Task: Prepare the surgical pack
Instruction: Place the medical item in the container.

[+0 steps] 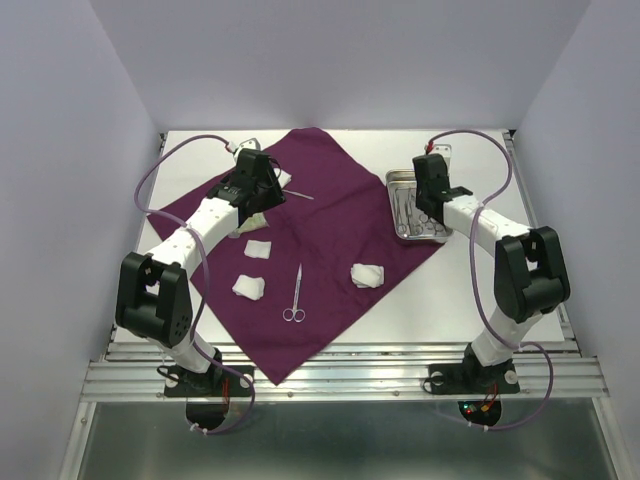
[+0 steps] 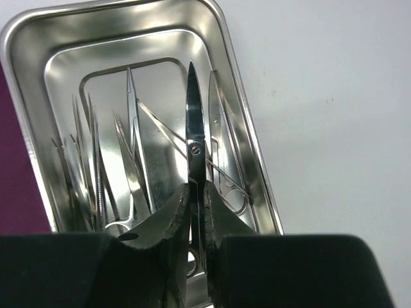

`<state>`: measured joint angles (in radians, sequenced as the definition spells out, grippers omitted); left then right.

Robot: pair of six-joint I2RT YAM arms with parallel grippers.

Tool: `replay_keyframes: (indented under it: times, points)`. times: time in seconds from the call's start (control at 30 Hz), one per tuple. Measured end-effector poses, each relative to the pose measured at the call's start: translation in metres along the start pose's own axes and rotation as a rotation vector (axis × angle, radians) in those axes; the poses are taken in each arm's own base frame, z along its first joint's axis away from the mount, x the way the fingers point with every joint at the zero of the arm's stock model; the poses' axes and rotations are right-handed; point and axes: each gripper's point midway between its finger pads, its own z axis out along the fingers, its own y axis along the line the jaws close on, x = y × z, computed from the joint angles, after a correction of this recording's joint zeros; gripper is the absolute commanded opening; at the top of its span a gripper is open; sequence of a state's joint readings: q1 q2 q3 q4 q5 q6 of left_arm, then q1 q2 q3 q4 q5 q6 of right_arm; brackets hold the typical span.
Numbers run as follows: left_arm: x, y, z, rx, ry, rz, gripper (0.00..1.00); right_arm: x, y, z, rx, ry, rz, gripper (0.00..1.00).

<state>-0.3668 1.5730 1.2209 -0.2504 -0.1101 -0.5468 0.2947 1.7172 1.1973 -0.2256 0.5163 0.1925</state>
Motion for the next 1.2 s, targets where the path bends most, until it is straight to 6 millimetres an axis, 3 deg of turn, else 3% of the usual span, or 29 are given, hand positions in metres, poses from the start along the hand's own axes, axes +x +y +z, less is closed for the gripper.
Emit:
replay_keyframes:
  times: [0.43,0.57,0.63,1.0,1.2]
  points:
    - [0.0,0.0,0.0,0.002,0.0,0.004,0.51,0.036,0.009,0.035,-0.03,0.017,-0.111,0.15]
    - [0.0,0.0,0.0,0.002,0.001,0.008,0.51,0.039,0.014,0.041,-0.05,0.016,-0.123,0.24]
    - [0.0,0.0,0.0,0.001,0.001,0.009,0.51,0.04,0.018,0.042,-0.072,0.017,-0.125,0.35]
    - [0.001,0.006,0.0,-0.029,0.0,0.023,0.56,0.033,0.027,0.04,-0.118,-0.005,-0.108,0.4]
    - [0.012,0.008,0.0,-0.046,0.02,0.065,0.56,0.008,0.024,0.02,-0.134,-0.048,-0.051,0.41]
